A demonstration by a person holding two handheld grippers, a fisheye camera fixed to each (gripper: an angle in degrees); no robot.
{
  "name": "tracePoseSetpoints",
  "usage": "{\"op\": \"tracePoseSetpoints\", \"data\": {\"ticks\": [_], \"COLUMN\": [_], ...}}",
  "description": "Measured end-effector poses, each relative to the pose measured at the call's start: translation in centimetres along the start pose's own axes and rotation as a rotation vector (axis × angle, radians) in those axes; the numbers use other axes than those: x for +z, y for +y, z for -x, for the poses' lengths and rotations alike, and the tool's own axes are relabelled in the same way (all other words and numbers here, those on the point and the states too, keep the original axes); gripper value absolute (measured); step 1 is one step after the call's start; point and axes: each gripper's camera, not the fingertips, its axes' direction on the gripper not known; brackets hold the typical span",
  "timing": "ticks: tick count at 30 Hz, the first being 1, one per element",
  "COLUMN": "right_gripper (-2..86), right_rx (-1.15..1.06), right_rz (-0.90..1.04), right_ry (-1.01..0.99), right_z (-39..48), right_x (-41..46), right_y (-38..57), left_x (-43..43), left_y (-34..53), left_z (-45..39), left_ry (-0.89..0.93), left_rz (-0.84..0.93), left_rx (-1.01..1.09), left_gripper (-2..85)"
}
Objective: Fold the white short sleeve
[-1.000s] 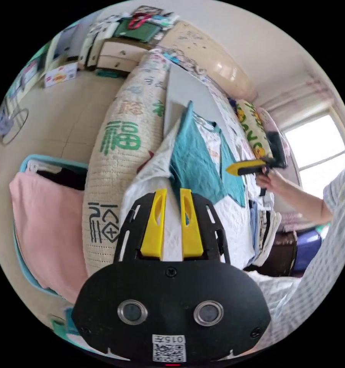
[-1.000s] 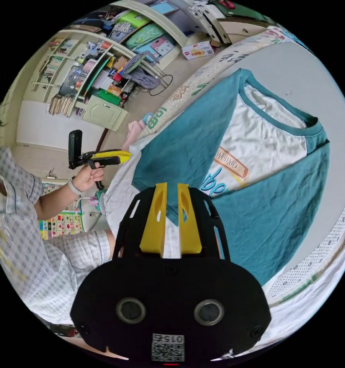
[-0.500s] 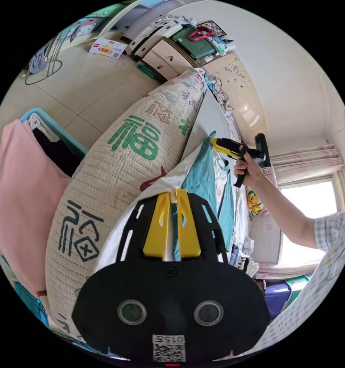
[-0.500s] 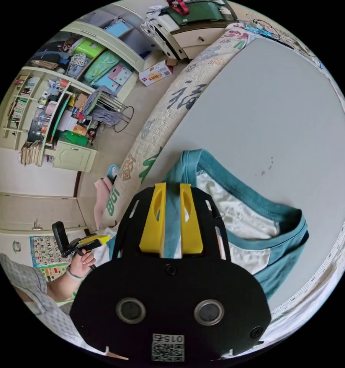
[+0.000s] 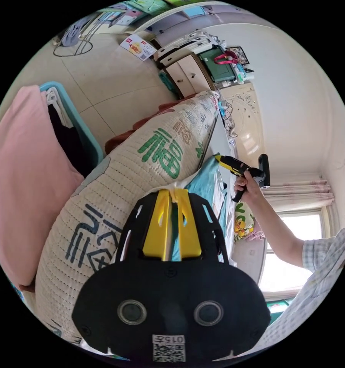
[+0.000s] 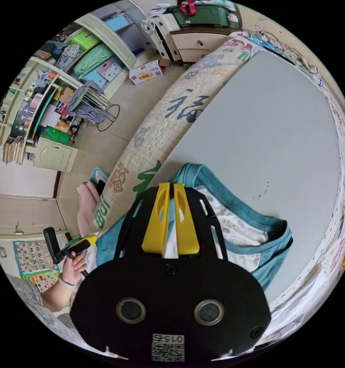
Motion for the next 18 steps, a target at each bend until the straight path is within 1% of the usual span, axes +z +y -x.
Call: {"op": "tracePoseSetpoints", "data": {"ticks": [2, 5, 7, 10, 14, 15, 18], "right_gripper": [3.8, 5.2, 6.1, 6.7, 6.4, 6.2, 3.3], "right_rx": [-0.053, -0.072, -0.022, 0.058, 0.130, 0.157, 0.177], "right_rz": [-0.020, 0.025, 0.097, 0.215, 0.250, 0.216, 0.203], "right_ry": [-0.011, -0.091, -0.132, -0.225, -0.216, -0.232, -0.257], "right_z": [0.5, 0.5, 0.0, -0.7, -1.1, -1.4, -1.8], "right_x": [-1.8, -3.6, -3.6, -2.5, -1.8, -2.0, -2.2], "right_y": [2.6, 8.5, 13.7, 19.4, 24.0, 24.8, 25.6], "left_x": [-0.5, -1.1, -1.1, -0.9, -1.0, -1.1, -1.5], "left_y": [-0.4, -0.9, -1.0, -1.4, -2.5, -3.1, -4.4], "left_z": [-0.6, -1.9, -3.2, -3.8, -3.6, -3.7, -4.3], "left_ry": [-0.022, -0.035, -0.089, -0.106, -0.136, -0.136, -0.156], "left_rz": [0.034, 0.132, 0.214, 0.285, 0.289, 0.297, 0.316], "left_rx": [0.051, 0.137, 0.209, 0.231, 0.208, 0.206, 0.215], "left_gripper": [6.7, 7.7, 7.7, 7.0, 5.2, 4.9, 3.5]}}
